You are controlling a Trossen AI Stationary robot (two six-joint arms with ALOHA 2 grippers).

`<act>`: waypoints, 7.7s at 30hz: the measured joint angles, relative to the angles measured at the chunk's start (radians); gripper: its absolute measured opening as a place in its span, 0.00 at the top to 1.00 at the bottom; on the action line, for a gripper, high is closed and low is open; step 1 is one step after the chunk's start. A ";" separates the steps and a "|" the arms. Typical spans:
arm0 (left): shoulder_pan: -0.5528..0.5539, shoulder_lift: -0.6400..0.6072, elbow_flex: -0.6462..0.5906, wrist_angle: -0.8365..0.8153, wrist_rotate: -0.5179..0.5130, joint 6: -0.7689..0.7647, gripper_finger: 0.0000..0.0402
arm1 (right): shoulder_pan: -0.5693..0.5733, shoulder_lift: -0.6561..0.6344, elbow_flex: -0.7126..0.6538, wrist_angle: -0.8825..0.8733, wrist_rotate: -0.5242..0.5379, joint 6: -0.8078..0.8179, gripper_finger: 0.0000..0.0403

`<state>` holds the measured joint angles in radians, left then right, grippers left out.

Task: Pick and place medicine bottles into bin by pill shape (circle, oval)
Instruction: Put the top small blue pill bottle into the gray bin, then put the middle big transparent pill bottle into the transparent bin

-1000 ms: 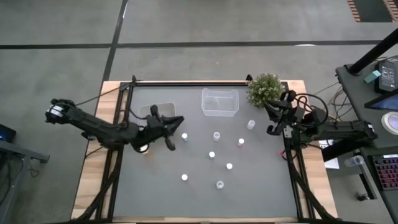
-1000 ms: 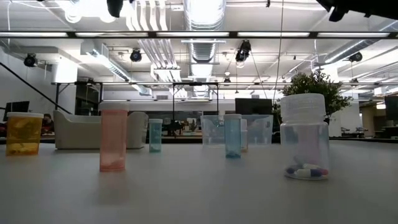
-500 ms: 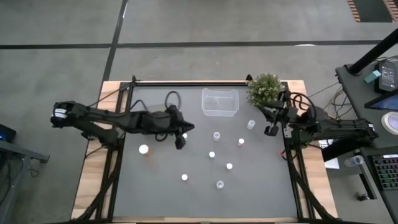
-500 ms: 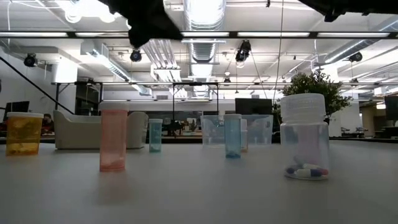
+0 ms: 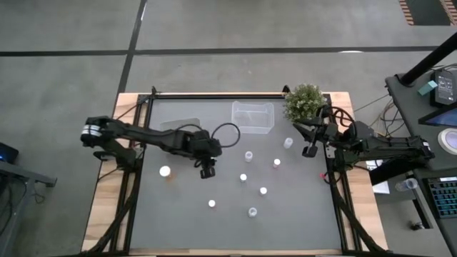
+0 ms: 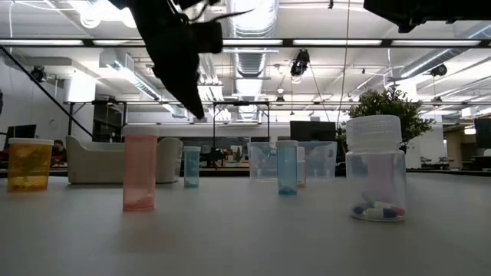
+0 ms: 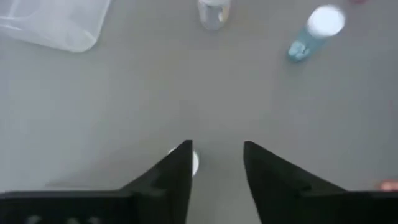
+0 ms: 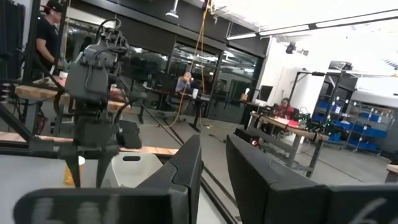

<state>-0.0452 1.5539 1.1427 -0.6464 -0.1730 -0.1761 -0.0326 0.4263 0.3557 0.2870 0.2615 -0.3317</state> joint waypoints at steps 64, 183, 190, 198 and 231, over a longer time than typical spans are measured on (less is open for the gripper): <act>0.076 -0.058 0.211 -0.415 0.090 0.056 0.71 | -0.001 0.000 -0.005 -0.052 0.000 0.018 0.83; -0.173 -0.520 -0.579 0.957 0.007 0.104 0.61 | 0.190 0.828 0.635 -0.669 0.001 0.425 0.83; -0.173 -0.520 -0.579 0.959 0.003 0.108 0.61 | 0.146 0.947 0.742 -0.821 -0.006 0.632 0.75; -0.172 -0.520 -0.579 0.962 0.000 0.109 0.61 | 0.087 1.111 0.872 -0.962 -0.042 0.784 0.51; -0.172 -0.521 -0.579 0.979 -0.018 0.158 0.61 | 0.045 1.323 0.916 -0.955 -0.052 0.874 0.54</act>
<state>-0.2176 1.0325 0.5632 0.3328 -0.1906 -0.0185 0.0124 1.7489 1.2719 -0.6683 0.2096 0.5426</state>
